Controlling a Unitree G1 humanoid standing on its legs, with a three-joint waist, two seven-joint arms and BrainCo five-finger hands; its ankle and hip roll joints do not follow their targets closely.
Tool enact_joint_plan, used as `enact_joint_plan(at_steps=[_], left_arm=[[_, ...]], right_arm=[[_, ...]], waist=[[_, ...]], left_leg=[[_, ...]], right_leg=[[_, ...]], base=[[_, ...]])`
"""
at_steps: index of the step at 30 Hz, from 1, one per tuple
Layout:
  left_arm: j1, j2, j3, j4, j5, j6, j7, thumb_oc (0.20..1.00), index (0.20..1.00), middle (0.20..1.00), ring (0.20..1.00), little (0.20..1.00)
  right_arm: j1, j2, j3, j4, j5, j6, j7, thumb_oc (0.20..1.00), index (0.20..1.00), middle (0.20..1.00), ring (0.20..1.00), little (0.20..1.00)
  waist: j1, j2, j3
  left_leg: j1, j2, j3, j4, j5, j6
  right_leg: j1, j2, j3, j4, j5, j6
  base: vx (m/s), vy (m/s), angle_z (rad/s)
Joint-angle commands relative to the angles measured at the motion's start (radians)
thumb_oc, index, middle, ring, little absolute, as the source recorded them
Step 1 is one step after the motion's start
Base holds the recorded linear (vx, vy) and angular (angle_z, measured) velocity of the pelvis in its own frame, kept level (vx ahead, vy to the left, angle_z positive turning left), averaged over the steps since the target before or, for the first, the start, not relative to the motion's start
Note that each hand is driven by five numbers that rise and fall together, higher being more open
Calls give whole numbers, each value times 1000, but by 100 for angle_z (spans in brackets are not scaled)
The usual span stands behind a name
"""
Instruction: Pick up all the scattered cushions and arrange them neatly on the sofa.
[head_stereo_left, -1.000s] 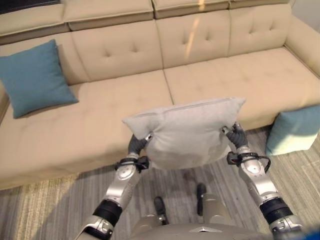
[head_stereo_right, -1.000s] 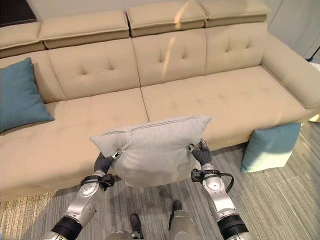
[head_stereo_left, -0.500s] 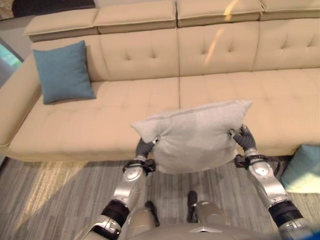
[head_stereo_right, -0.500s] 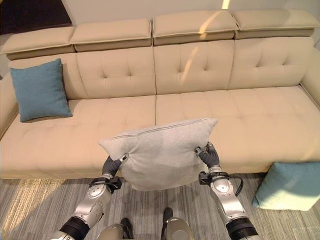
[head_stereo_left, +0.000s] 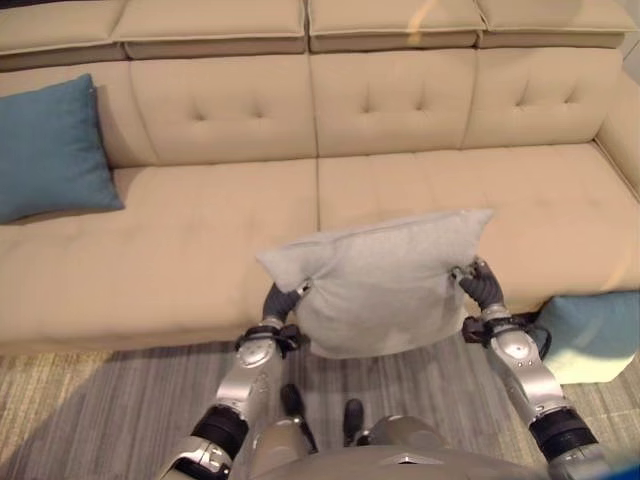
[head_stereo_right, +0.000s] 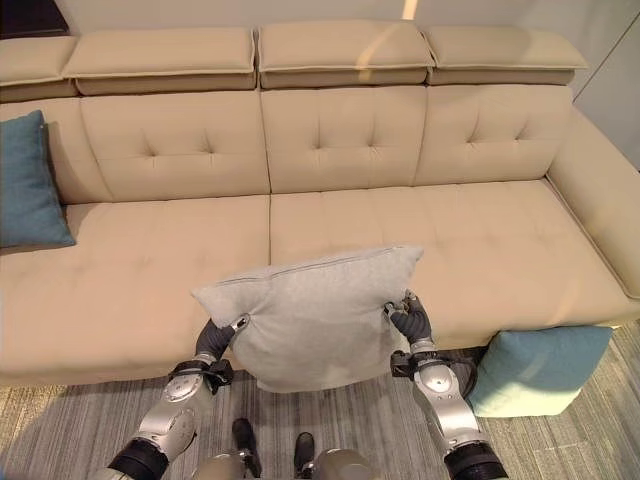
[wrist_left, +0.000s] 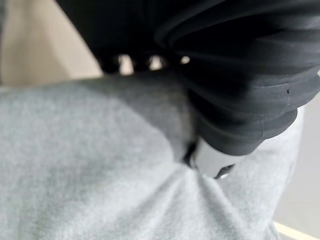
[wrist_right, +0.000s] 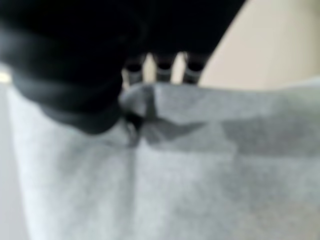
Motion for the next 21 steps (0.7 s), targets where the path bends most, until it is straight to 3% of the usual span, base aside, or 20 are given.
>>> enact_joint_plan(at_steps=[1,4,6,7,9,10,12,15,18,21], left_arm=[[-55,-1,5,-139,11,-82,-56,200,200,200,200,200],[-61,9,20,-140,13,-88,-47,200,200,200,200,200],[-64,5,24,-142,5,-91,-48,200,200,200,200,200],[-66,2,23,-141,3,-94,-49,200,200,200,200,200],[-70,-3,21,-139,1,-95,-49,200,200,200,200,200],[-80,-10,19,-137,0,-95,-48,200,200,200,200,200],[-91,-14,20,-128,4,-96,-45,200,200,200,200,200],[-99,-28,8,-113,3,-97,-65,200,200,200,200,200],[-88,-57,-4,-104,-5,-95,-84,200,200,200,200,200],[-93,-65,-22,-100,-7,-88,-94,200,200,200,200,200]], right_arm=[[-87,31,16,-102,-17,-79,47,200,200,200,200,200],[-112,41,34,-97,-17,-81,53,200,200,200,200,200],[-124,38,43,-96,-17,-78,57,200,200,200,200,200],[-134,33,49,-93,-17,-77,58,200,200,200,200,200],[-143,31,54,-93,-14,-78,57,200,200,200,200,200],[-151,30,55,-95,-10,-78,55,200,200,200,200,200],[-153,31,57,-91,-11,-78,55,200,200,200,200,200],[-124,19,42,-93,-15,-79,58,200,200,200,200,200],[-71,5,10,-108,-12,-86,62,200,200,200,200,200],[-42,-24,-6,-125,-19,-90,57,200,200,200,200,200]], waist=[[12,-8,-72],[18,-3,-62],[11,2,-58],[0,5,-47],[-6,4,-40],[-22,-4,-34],[-30,-6,-28],[-55,-16,-32],[-83,-14,-50],[-87,-26,-39]], left_leg=[[9,12,22,48,-101,3],[44,-8,43,44,-128,26],[79,-24,44,22,-138,30],[106,-42,38,3,-151,32],[120,-51,36,-7,-160,33],[144,-76,23,-18,-178,33],[160,-83,19,-20,-190,30],[186,-107,-18,7,-248,29],[169,-76,-4,138,-285,-25],[56,57,40,425,-171,-94]], right_leg=[[-20,-234,55,162,4,177],[-87,-248,42,270,30,189],[-126,-229,37,253,24,176],[-180,-203,35,203,45,166],[-211,-198,24,156,71,165],[-244,-187,9,32,120,172],[-263,-178,0,-14,142,180],[-242,-172,55,-59,149,179],[-200,-188,8,-60,157,154],[-124,-183,-44,-78,122,105]], base=[[84,111,-40],[126,145,-15],[187,105,-37],[162,61,-37],[189,9,-19],[216,-18,-12],[215,-40,0],[326,-105,18],[242,-148,99],[195,-235,90]])
